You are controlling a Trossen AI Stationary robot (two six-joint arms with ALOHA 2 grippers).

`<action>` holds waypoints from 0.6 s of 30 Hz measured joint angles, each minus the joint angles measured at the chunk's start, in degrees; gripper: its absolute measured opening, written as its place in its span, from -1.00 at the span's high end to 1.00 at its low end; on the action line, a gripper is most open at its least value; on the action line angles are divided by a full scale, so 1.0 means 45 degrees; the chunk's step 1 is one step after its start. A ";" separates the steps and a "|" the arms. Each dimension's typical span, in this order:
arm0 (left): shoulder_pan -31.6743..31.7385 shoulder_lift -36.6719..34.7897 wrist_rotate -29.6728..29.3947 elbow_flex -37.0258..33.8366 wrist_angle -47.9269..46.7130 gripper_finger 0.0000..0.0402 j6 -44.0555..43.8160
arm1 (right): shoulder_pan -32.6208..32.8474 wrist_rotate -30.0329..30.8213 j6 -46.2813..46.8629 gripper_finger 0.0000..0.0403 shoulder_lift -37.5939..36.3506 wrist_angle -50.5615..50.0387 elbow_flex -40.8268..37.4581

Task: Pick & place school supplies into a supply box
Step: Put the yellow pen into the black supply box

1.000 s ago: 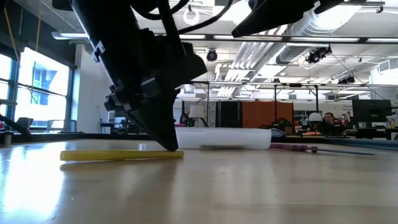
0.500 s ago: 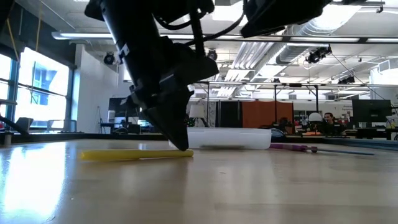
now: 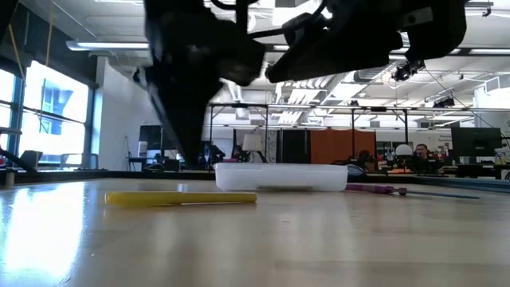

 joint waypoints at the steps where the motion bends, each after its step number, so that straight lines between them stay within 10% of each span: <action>1: -0.0001 -0.0005 0.0401 0.0249 -0.0784 0.57 -0.0348 | -0.0054 -0.0241 0.0088 0.19 0.0091 0.0227 0.0000; 10: -0.0865 -0.0029 -0.2056 0.3245 -0.8763 0.73 -0.2062 | -0.0616 -0.0872 0.1305 0.15 0.1008 0.1420 0.0000; 18: -0.3051 -0.0450 -0.4665 0.3503 -0.9096 0.84 -0.3449 | -0.0925 -0.1165 0.1499 0.15 0.2466 0.2642 0.0000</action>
